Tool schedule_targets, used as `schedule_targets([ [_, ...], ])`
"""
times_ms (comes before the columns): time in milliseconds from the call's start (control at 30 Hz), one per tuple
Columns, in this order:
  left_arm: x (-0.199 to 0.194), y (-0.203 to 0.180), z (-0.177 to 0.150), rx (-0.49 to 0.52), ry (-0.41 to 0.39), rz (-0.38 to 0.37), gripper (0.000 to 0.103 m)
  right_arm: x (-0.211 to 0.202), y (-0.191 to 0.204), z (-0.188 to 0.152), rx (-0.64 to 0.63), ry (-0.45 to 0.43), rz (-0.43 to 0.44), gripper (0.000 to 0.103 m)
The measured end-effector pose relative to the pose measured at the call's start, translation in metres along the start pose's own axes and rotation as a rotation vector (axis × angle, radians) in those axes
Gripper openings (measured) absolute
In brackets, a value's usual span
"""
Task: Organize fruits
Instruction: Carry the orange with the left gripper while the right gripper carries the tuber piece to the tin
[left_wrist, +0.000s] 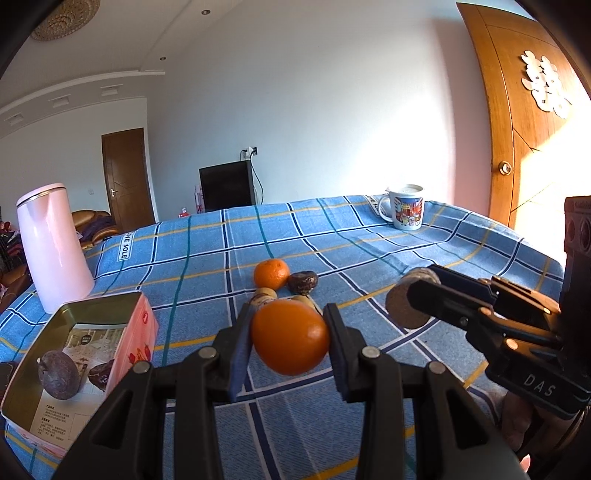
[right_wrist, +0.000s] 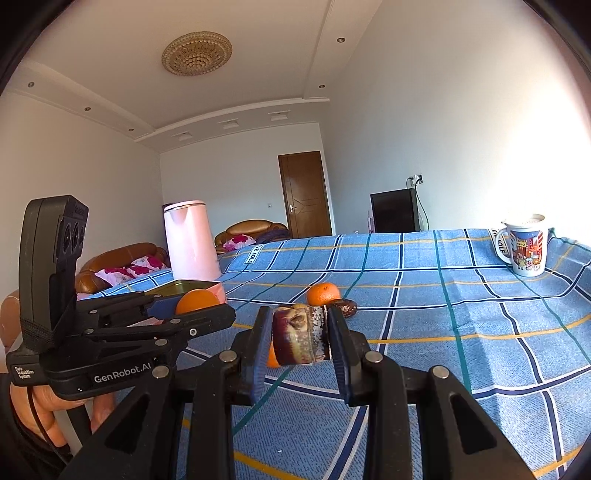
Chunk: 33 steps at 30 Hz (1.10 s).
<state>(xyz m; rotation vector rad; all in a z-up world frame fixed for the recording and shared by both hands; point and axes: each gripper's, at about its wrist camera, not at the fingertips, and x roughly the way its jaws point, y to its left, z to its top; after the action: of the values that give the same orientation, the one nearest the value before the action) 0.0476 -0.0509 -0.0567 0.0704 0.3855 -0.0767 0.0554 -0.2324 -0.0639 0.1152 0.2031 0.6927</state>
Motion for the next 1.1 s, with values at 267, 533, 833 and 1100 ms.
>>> schedule_targets([
  [267, -0.004, 0.009, 0.002, -0.009, -0.018, 0.026, 0.039, -0.003, 0.006, 0.003, -0.015, -0.015, -0.029, 0.032],
  [533, -0.012, 0.025, 0.003, -0.032, -0.034, 0.058, 0.039, -0.003, 0.016, 0.014, -0.038, -0.020, -0.041, 0.032],
  [833, -0.023, 0.053, 0.003, -0.085, -0.046, 0.094, 0.039, 0.013, 0.035, 0.033, -0.051, 0.004, 0.016, 0.032],
  [1100, -0.035, 0.104, -0.004, -0.166, -0.042, 0.184, 0.039, 0.054, 0.082, 0.053, -0.093, 0.063, 0.157, 0.032],
])
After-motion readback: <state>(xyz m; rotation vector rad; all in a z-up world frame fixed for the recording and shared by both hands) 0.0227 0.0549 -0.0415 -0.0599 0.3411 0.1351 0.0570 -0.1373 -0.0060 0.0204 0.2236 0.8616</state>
